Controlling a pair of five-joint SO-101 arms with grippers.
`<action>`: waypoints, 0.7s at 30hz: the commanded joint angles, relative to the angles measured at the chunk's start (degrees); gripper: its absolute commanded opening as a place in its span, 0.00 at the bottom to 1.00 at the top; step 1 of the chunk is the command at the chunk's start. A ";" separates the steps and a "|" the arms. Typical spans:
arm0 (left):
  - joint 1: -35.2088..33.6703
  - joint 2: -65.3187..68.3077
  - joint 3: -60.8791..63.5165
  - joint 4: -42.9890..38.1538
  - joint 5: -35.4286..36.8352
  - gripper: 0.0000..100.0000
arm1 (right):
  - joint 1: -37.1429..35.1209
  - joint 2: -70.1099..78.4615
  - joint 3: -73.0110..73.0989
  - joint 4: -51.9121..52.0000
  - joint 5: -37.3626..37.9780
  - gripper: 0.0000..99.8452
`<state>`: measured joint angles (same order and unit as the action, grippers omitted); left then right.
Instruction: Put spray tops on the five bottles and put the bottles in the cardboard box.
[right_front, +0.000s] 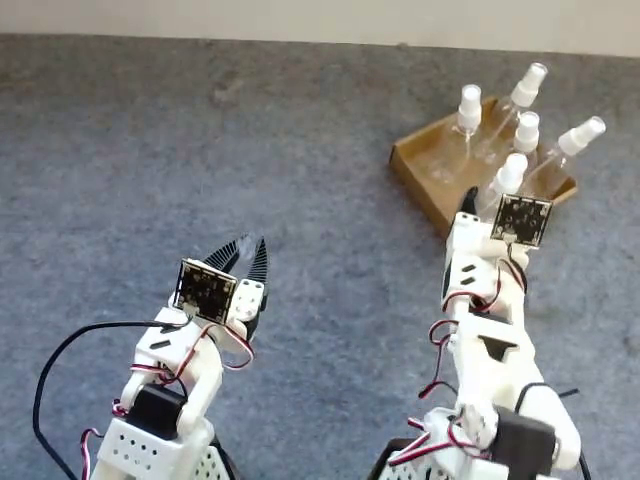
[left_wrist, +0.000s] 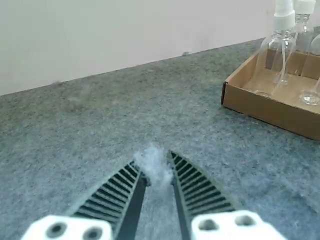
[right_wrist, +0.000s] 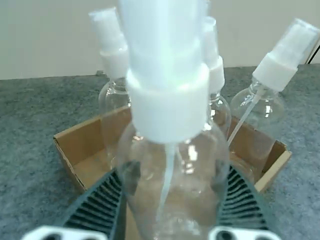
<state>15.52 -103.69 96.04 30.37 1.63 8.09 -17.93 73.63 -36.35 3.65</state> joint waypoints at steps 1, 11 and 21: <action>-0.84 -0.84 0.92 0.18 -0.35 0.00 | 0.66 2.86 -3.30 -5.67 -0.44 0.14; -0.84 -0.84 0.92 0.18 -0.35 0.00 | 0.66 12.53 -8.48 -10.24 -0.44 0.14; -0.84 -0.84 0.92 0.26 -0.35 0.00 | 0.48 13.85 -10.77 -10.42 -0.44 0.14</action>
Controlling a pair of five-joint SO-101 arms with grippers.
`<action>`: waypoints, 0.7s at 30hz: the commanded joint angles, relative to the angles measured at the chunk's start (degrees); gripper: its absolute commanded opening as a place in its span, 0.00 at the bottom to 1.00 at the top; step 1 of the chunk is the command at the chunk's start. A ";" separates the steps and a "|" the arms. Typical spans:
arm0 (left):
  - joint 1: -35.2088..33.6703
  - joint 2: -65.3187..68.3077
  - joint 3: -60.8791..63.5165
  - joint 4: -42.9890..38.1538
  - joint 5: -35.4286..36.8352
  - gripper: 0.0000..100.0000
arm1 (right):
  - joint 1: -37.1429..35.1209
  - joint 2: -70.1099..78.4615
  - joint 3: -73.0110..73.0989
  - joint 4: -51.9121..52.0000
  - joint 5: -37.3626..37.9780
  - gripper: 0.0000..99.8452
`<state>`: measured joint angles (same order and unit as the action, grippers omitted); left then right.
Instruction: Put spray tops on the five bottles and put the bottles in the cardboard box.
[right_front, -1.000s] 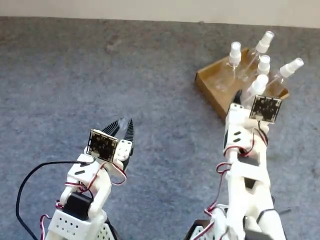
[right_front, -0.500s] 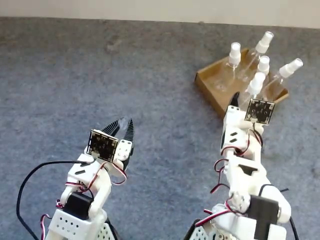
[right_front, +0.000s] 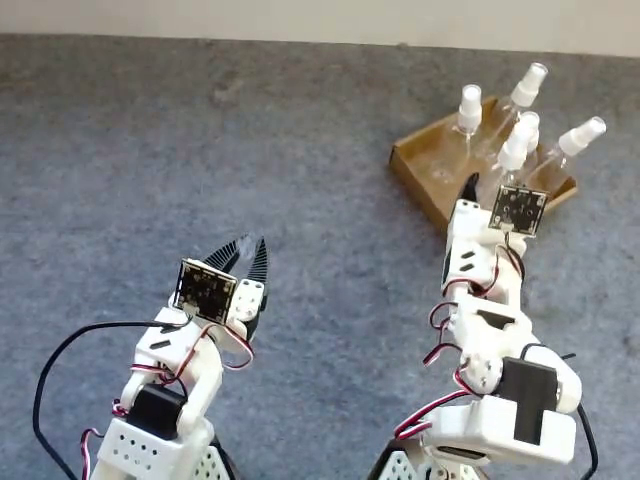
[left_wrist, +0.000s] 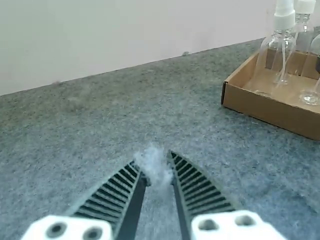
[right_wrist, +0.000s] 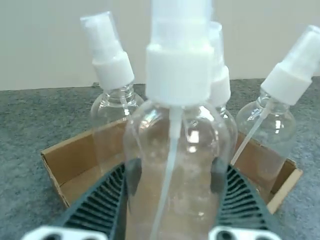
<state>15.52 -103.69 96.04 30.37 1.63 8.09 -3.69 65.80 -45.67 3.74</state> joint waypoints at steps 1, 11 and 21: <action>-0.84 -0.84 0.92 0.26 -0.35 0.00 | 0.48 -0.40 -3.03 -1.10 -0.53 0.14; -0.84 -0.84 1.01 0.26 -0.35 0.00 | 0.84 0.13 -2.95 -7.25 -6.68 0.14; -0.84 -0.84 1.01 0.26 -0.35 0.00 | 0.84 0.22 -2.51 -8.40 -7.74 0.14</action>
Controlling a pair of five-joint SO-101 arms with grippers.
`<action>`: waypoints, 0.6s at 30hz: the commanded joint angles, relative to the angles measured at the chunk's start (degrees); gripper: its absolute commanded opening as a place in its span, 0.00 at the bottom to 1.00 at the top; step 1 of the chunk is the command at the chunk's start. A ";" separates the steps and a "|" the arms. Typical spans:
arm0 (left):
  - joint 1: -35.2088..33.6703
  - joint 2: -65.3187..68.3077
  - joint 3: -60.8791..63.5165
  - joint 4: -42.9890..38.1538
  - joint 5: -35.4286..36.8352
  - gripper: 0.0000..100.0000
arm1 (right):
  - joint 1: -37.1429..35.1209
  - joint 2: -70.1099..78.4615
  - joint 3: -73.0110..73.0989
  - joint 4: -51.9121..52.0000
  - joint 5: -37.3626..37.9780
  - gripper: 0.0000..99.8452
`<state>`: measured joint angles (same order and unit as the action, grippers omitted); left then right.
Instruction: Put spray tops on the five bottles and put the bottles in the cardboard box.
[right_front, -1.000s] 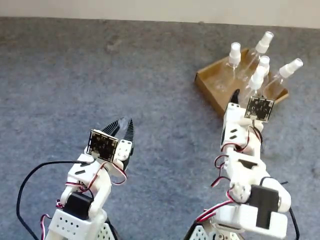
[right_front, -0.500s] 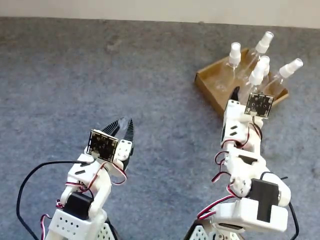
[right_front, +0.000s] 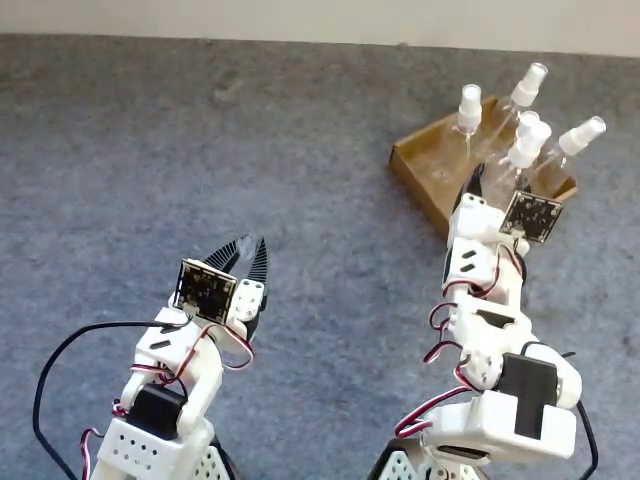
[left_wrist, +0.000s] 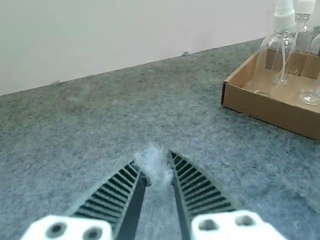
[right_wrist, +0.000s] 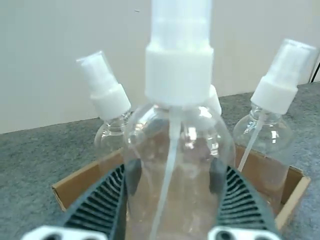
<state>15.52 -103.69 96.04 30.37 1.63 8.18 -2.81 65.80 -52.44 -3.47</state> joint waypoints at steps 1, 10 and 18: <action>-0.84 -0.84 1.01 0.26 -0.35 0.00 | 0.75 -0.66 -2.51 -1.63 -0.53 0.14; -0.84 -0.84 1.01 0.35 -0.35 0.00 | 1.71 -0.48 -2.24 -1.45 -0.53 0.14; -0.92 -0.84 1.01 0.35 -0.35 0.00 | 1.63 -0.48 -2.24 -1.36 -0.53 0.15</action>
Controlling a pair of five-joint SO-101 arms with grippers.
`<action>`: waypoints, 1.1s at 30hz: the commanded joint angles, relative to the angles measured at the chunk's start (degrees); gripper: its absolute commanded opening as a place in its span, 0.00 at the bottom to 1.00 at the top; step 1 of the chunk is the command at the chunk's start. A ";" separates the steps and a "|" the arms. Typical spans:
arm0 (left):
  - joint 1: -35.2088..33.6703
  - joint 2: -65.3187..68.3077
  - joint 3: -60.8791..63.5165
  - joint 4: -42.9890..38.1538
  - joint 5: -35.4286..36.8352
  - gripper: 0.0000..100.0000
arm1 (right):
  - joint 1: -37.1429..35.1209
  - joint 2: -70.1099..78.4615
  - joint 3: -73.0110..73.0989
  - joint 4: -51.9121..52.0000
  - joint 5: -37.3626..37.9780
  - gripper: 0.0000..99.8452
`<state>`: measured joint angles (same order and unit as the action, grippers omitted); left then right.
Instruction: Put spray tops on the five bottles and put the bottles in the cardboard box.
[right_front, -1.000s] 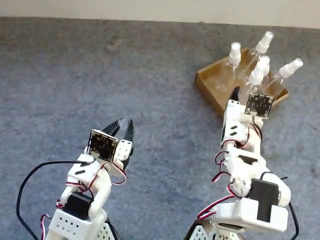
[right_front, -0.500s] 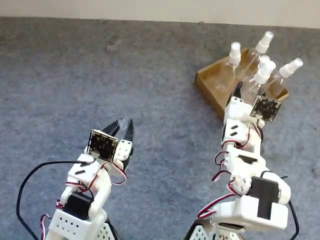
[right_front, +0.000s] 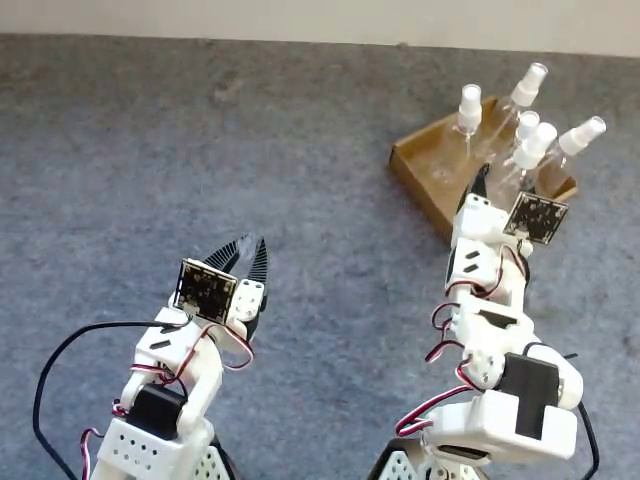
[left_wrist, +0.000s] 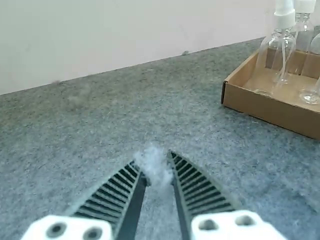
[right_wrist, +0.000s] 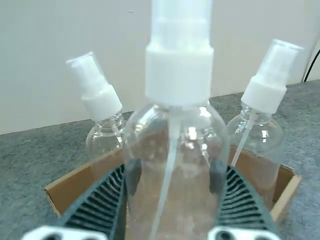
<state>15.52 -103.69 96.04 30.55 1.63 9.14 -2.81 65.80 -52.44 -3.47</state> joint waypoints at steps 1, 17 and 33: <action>-0.92 -0.84 1.01 0.18 -0.35 0.00 | 0.66 -0.48 -2.24 -1.36 -0.53 0.15; -1.01 -0.84 1.01 0.18 -0.35 0.00 | -0.75 -4.09 1.63 -1.54 -0.44 0.15; -0.92 -0.84 1.01 1.05 -0.35 0.00 | -11.38 -27.82 7.78 12.44 3.34 0.15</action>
<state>15.52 -103.69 96.04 30.73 1.63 -0.18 -23.82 73.80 -44.00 -1.36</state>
